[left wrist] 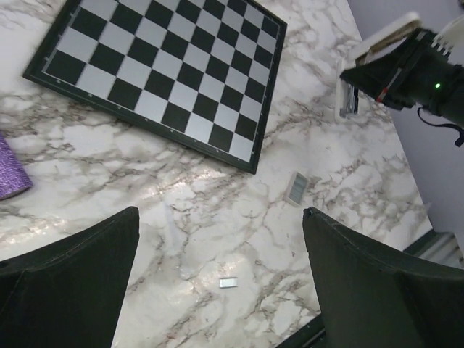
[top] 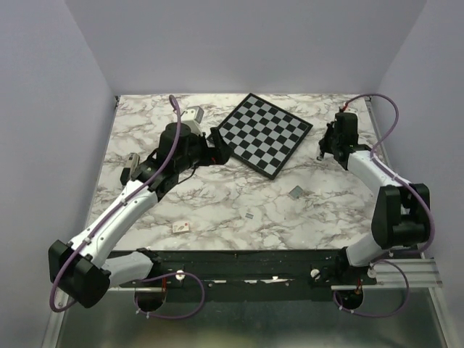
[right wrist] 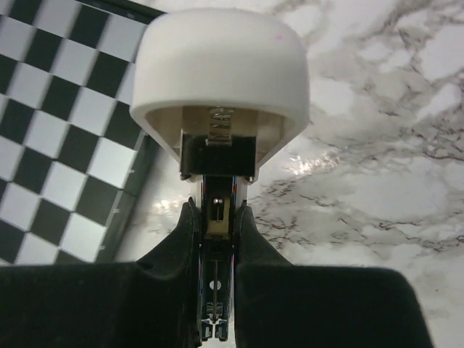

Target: Unload the staples from the stapler

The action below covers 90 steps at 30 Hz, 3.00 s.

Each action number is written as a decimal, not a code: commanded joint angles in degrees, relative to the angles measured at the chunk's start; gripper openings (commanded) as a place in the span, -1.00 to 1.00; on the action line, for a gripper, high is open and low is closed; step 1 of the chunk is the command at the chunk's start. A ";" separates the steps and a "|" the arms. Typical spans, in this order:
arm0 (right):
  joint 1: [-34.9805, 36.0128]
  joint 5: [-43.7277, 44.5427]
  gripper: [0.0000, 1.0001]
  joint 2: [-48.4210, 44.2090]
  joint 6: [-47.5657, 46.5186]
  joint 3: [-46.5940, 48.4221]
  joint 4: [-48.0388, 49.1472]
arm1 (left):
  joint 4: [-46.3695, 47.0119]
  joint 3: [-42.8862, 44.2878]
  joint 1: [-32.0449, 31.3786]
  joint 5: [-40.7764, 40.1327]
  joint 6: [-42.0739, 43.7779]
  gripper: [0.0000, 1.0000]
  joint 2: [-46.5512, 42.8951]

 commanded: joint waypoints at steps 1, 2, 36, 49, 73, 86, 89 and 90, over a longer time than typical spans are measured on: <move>-2.33 2.25 -0.85 6.76 -0.98 4.16 -0.78 | -6.46 1.78 0.79 -8.43 6.51 0.97 -3.52; -2.68 2.34 -0.85 8.34 -0.98 5.56 -0.96 | -6.29 0.82 0.79 -8.26 6.42 0.97 -4.13; -8.48 -3.81 0.15 25.94 -4.67 26.93 -23.45 | -12.08 -0.86 3.33 -20.55 7.03 0.97 -4.93; -6.99 -20.58 0.25 0.74 -2.56 12.00 -22.16 | -15.78 -0.16 25.64 -30.86 10.02 0.97 3.15; -3.39 -33.96 0.30 -13.18 3.86 6.36 -12.91 | -25.00 18.04 45.26 -19.15 25.93 0.70 32.25; -3.39 -34.66 0.31 -13.88 3.94 5.22 -11.95 | -26.85 16.63 46.31 -18.55 23.39 0.28 37.87; -3.39 -34.75 0.31 -14.05 3.86 5.13 -11.95 | -26.41 15.93 46.49 -15.56 23.12 -0.08 37.96; -3.30 -34.75 0.31 -14.05 3.85 5.13 -11.95 | -26.41 15.84 46.40 -13.81 22.95 -0.20 37.88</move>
